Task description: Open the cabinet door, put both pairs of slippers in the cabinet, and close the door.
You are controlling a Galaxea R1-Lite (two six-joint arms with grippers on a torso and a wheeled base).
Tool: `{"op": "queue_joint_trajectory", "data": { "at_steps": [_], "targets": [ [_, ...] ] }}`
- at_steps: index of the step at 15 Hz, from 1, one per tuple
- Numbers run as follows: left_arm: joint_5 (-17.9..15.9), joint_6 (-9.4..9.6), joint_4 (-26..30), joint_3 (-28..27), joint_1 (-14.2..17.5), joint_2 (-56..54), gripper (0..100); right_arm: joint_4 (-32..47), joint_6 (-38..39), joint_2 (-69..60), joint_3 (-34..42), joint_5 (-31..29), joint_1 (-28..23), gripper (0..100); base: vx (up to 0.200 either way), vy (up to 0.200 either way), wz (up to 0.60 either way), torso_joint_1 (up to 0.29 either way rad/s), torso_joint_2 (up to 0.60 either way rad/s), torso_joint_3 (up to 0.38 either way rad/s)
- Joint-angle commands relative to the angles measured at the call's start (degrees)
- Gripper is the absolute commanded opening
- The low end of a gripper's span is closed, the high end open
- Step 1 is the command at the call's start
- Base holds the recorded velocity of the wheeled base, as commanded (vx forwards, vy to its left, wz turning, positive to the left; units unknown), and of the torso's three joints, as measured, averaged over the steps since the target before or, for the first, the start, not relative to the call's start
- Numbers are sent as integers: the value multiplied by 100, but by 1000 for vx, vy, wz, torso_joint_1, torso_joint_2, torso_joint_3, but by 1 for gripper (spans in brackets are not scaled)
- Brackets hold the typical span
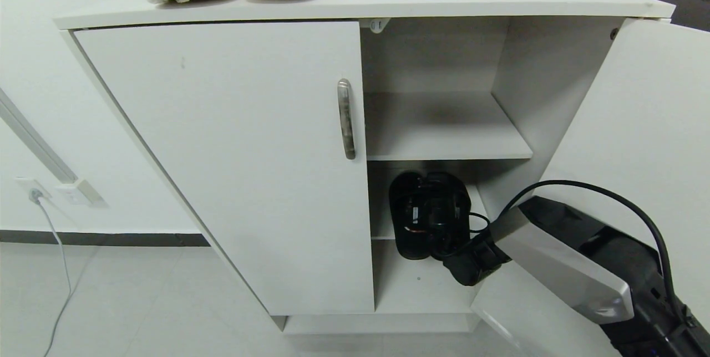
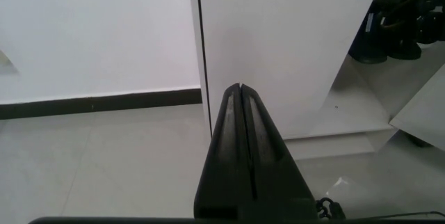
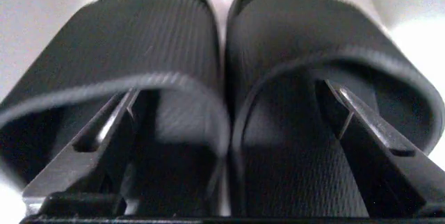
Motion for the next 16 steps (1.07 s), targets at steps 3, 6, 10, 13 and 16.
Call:
{"op": "queue_joint_trajectory", "data": {
  "at_steps": [3,6,10,13,16],
  "targets": [
    [0,-1,2,-8,1,7,0,-462,25,-750,1310,-34,267,100,0,0,0,0,0,0],
    [0,8,2,1,1,7,0,-1060,25,-1172,2294,-78,408,100,0,0,0,0,0,0],
    [0,8,2,1,1,7,0,-1860,25,-1813,3718,-184,716,100,0,0,0,0,0,0],
    [0,-1,2,1,1,7,0,-2027,8,-1972,4061,-192,927,100,0,0,0,0,0,0],
    [0,-1,2,1,1,7,0,-1991,17,-1901,3947,-192,918,100,0,0,0,0,0,0]
  ]
}}
